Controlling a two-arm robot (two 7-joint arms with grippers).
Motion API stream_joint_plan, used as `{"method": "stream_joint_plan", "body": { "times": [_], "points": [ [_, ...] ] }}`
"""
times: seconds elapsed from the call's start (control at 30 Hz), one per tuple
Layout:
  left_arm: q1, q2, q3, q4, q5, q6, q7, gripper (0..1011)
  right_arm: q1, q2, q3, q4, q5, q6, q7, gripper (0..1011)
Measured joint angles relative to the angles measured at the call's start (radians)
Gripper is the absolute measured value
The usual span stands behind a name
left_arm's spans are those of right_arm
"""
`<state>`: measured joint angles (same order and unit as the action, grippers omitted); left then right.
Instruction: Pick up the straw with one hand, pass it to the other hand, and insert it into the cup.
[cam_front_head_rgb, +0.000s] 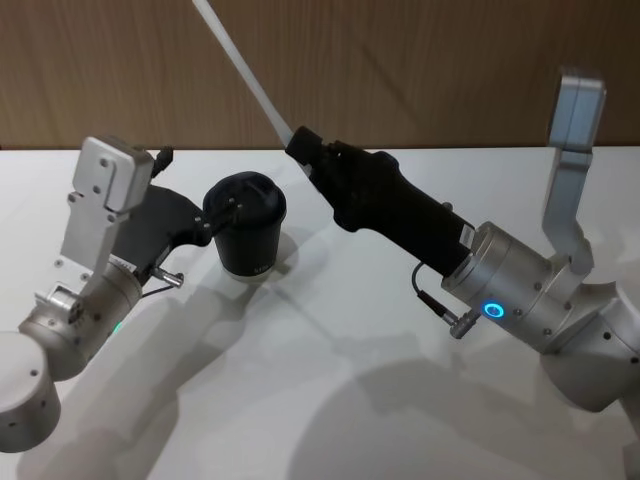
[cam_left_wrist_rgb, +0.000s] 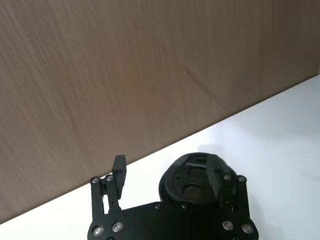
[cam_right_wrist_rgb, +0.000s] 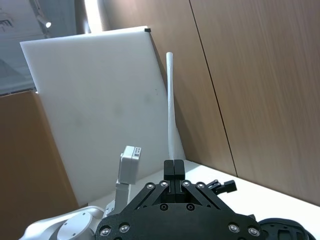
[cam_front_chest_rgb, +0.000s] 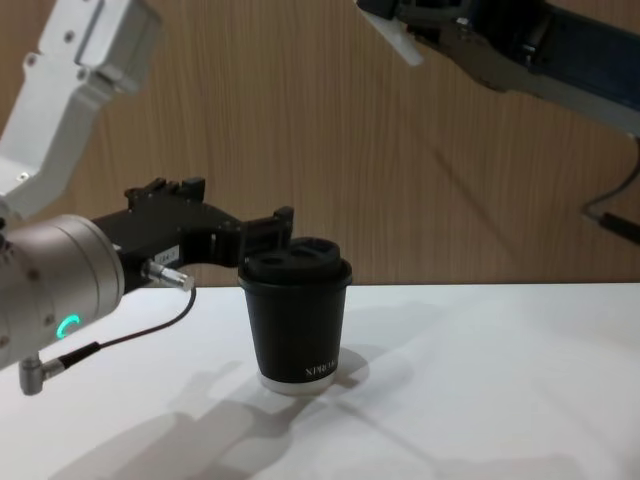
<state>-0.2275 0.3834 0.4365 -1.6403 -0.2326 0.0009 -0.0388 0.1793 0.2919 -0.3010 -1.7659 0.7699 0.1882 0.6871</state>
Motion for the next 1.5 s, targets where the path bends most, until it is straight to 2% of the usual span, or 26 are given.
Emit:
{"method": "stream_joint_plan", "body": {
  "times": [0.2, 0.27, 0.8, 0.93, 1.0, 1.17, 1.2, 1.3, 1.33, 1.4, 1.5],
  "points": [
    [0.016, 0.008, -0.023, -0.026, -0.053, -0.016, -0.044, 1003, -0.001, 0.0, -0.002, 0.0, 0.005, 0.003, 0.003, 1],
    [0.03, 0.018, -0.042, -0.049, -0.091, -0.021, -0.073, 1003, -0.001, 0.001, -0.003, -0.001, 0.007, 0.005, 0.004, 1],
    [0.106, 0.079, -0.139, -0.128, -0.245, -0.026, -0.196, 1003, -0.002, 0.001, -0.005, -0.001, 0.013, 0.009, 0.007, 1],
    [0.123, 0.094, -0.163, -0.133, -0.291, -0.027, -0.244, 1003, -0.002, 0.0, -0.006, -0.001, 0.014, 0.009, 0.007, 1],
    [0.126, 0.097, -0.168, -0.133, -0.298, -0.028, -0.252, 1002, -0.002, 0.001, -0.006, -0.001, 0.014, 0.01, 0.007, 1],
    [0.142, 0.111, -0.193, -0.126, -0.373, -0.044, -0.333, 1002, -0.002, 0.0, -0.006, -0.001, 0.015, 0.01, 0.008, 1],
    [0.142, 0.111, -0.193, -0.126, -0.373, -0.044, -0.333, 1002, -0.002, 0.001, -0.006, -0.001, 0.015, 0.01, 0.008, 1],
    [0.148, 0.117, -0.207, -0.111, -0.425, -0.056, -0.387, 1003, -0.002, 0.0, -0.006, -0.001, 0.015, 0.01, 0.008, 1],
    [0.148, 0.117, -0.207, -0.111, -0.425, -0.056, -0.387, 1003, -0.002, 0.0, -0.006, -0.001, 0.015, 0.01, 0.008, 1],
    [0.149, 0.12, -0.217, -0.097, -0.466, -0.066, -0.431, 1002, -0.002, 0.001, -0.006, -0.001, 0.015, 0.01, 0.008, 1],
    [0.149, 0.121, -0.226, -0.082, -0.504, -0.075, -0.47, 1003, -0.002, 0.001, -0.006, -0.001, 0.015, 0.01, 0.008, 1]
  ]
}}
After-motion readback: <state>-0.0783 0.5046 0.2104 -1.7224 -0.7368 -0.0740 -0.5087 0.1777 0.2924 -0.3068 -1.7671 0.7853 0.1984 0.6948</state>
